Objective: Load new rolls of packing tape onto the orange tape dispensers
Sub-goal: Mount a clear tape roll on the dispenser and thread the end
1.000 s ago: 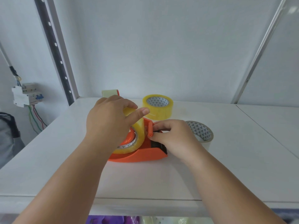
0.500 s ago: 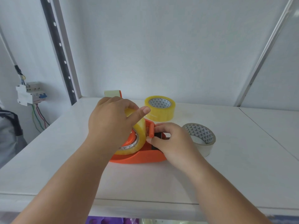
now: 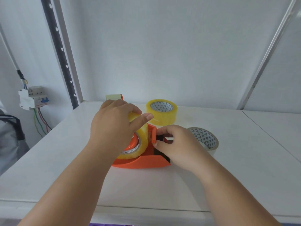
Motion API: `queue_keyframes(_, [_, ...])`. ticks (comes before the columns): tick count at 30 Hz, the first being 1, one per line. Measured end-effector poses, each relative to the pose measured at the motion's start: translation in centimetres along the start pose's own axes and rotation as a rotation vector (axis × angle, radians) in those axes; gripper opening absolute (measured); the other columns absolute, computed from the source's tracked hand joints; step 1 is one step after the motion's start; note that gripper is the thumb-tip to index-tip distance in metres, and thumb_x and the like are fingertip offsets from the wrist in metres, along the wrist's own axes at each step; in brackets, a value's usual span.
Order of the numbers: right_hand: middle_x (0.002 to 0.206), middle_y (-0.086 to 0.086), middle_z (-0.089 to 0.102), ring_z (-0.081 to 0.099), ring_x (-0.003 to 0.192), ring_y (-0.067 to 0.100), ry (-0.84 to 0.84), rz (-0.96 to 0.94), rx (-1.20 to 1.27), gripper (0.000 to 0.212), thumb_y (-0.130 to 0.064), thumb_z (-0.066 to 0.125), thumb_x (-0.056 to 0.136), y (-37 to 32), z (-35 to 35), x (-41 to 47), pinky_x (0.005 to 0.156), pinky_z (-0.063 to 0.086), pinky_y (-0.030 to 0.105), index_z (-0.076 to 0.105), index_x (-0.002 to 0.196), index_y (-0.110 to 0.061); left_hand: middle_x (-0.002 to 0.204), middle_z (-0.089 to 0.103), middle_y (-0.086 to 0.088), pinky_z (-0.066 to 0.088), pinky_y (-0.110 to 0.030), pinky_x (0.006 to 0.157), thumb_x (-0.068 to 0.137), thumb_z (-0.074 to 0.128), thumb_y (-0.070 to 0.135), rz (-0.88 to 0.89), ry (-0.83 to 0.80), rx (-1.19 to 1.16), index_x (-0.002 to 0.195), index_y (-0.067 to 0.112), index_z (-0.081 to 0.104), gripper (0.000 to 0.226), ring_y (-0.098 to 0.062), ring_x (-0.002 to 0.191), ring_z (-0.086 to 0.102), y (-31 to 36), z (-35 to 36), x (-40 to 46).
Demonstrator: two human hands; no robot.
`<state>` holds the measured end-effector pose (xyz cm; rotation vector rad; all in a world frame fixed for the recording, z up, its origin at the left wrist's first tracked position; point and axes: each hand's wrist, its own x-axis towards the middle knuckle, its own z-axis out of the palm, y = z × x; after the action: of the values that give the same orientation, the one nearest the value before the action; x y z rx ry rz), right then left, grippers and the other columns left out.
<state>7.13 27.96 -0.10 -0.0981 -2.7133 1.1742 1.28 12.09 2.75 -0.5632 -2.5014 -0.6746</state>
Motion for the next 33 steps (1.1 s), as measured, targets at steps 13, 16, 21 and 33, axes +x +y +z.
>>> queue_keyframes(13, [0.101, -0.018, 0.069, 0.062, 0.095, -0.009, -0.007, 0.039, 0.211, 0.018, -0.026, 0.071, 0.079, 0.6, -0.9, -0.2, 0.087, 0.046, 0.015, 0.068, 0.095, -0.035, 0.076, 0.060, 0.015, 0.037, -0.028, 0.064, 0.087, 0.048, 0.051, -0.127, -0.001, -0.187, 0.093, 0.029, 0.069, 0.031, -0.012, 0.080, 0.053, -0.8, -0.8, 0.1])
queue_keyframes(16, [0.099, -0.018, 0.069, 0.062, 0.093, -0.008, -0.004, 0.041, 0.200, 0.020, -0.028, 0.073, 0.077, 0.8, -0.5, -0.2, 0.085, 0.047, 0.015, 0.069, 0.096, -0.034, 0.061, 0.061, 0.010, 0.038, -0.025, 0.055, 0.085, 0.046, 0.058, -0.152, 0.001, -0.200, 0.091, 0.030, 0.068, 0.035, -0.004, 0.065, 0.054, -0.3, -0.9, -0.1])
queue_keyframes(21, [0.104, -0.017, 0.068, 0.061, 0.099, -0.004, -0.023, 0.055, 0.161, 0.025, -0.028, 0.072, 0.077, 1.7, -0.2, -0.4, 0.093, 0.049, 0.024, 0.068, 0.101, -0.032, 0.101, 0.059, 0.007, 0.031, -0.027, 0.078, 0.077, 0.040, 0.068, -0.074, -0.039, -0.041, 0.098, 0.034, 0.068, 0.048, -0.018, 0.110, 0.046, 0.6, -0.2, -0.1])
queue_keyframes(33, [0.100, -0.019, 0.068, 0.062, 0.099, -0.002, -0.008, 0.037, 0.228, 0.028, -0.017, 0.067, 0.076, 2.0, -0.1, -0.5, 0.095, 0.050, 0.031, 0.060, 0.093, -0.039, 0.114, 0.055, 0.009, 0.035, -0.030, 0.074, 0.085, 0.049, 0.053, -0.035, -0.157, 0.148, 0.100, 0.037, 0.060, 0.024, -0.017, 0.110, 0.045, 2.5, 0.0, 0.7])
